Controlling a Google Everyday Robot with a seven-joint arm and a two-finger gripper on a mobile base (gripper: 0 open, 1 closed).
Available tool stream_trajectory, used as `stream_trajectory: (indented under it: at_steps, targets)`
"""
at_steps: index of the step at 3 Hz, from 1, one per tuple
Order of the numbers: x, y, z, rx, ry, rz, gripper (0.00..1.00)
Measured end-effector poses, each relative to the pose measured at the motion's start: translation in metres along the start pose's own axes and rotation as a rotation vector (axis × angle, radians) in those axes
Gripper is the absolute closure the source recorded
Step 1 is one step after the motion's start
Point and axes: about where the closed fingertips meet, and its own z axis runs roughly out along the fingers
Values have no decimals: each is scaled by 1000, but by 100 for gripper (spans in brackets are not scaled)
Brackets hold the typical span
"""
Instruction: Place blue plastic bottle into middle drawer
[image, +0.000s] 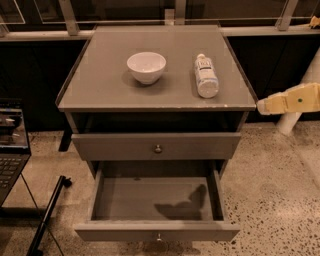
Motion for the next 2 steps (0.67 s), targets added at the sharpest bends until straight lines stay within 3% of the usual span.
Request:
stream_trajectory:
  at_steps: [1,2]
  targets:
    - [10,-7,-3,3,-23,67,0]
    - [0,0,25,-44,-83,133,0]
